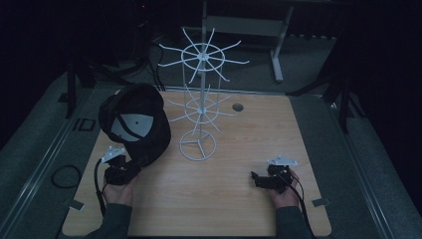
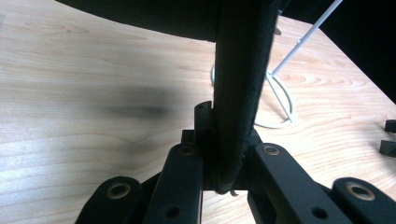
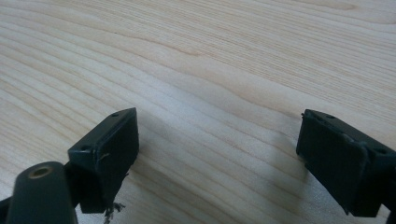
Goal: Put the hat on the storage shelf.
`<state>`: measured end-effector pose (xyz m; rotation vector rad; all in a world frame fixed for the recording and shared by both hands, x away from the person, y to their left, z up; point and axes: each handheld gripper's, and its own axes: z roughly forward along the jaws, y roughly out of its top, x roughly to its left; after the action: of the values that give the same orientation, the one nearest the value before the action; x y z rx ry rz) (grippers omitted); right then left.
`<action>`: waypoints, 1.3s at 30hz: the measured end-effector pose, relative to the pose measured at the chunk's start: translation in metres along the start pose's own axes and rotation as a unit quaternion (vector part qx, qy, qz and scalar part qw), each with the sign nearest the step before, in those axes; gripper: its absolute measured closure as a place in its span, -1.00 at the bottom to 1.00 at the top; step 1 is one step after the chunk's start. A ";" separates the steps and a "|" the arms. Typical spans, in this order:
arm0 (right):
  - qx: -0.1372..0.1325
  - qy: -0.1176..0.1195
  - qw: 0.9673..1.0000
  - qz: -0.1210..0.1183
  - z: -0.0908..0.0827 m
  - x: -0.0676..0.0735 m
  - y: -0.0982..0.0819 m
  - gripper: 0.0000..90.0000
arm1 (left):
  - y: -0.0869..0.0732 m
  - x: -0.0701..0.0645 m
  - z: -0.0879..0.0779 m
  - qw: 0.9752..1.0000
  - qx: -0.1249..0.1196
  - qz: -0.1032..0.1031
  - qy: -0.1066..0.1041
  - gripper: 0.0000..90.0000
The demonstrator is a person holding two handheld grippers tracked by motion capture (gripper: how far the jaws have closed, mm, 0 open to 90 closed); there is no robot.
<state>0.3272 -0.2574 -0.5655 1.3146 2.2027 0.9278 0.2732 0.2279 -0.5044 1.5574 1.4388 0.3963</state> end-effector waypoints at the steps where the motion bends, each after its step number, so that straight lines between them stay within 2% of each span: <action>1: 0.000 0.000 1.000 0.000 0.000 0.000 0.000 -0.72 | 0.001 0.000 0.000 1.000 0.000 0.001 0.000 0.92; 21: 0.000 0.000 1.000 0.000 0.000 0.000 0.000 -0.72 | 0.008 -0.003 -0.005 1.000 -0.004 0.014 0.009 0.91; 39: 0.000 0.000 1.000 0.000 0.000 0.000 0.000 -0.72 | 0.020 -0.003 -0.014 0.999 0.001 0.039 0.011 0.91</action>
<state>0.3272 -0.2574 -0.5655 1.3153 2.2023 0.9284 0.2742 0.2337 -0.4804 1.6195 1.3974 0.4599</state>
